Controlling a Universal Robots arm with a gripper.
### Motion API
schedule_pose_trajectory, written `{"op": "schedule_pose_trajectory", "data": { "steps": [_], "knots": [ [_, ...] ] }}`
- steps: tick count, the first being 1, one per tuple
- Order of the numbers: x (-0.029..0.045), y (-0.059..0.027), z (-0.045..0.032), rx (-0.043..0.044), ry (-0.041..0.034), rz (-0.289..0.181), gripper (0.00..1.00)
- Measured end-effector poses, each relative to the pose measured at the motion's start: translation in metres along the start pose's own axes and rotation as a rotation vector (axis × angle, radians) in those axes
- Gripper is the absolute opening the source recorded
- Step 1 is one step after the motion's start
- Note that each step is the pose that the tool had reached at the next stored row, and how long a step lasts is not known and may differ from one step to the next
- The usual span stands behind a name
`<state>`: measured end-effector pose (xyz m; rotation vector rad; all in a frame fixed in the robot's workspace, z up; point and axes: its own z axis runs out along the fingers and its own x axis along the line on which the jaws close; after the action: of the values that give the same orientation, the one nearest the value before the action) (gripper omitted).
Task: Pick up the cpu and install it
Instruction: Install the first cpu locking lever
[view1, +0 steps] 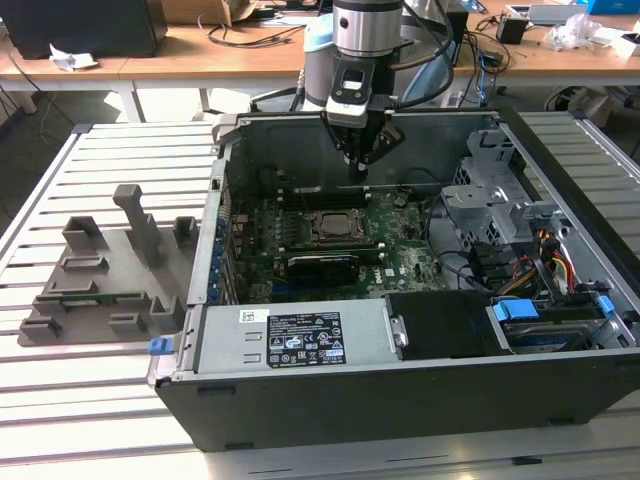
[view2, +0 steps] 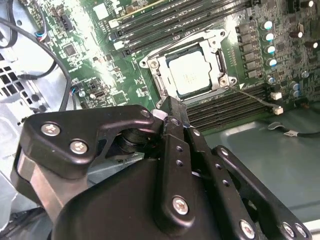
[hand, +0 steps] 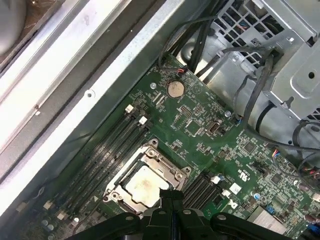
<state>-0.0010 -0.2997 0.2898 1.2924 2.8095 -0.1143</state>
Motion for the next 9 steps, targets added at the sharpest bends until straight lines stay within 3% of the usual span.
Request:
{"op": "schedule_pose_trajectory", "data": {
  "steps": [9],
  "knots": [
    [0.0,0.0,0.0,-0.0099,-0.0063,-0.133,0.11]
  ]
}}
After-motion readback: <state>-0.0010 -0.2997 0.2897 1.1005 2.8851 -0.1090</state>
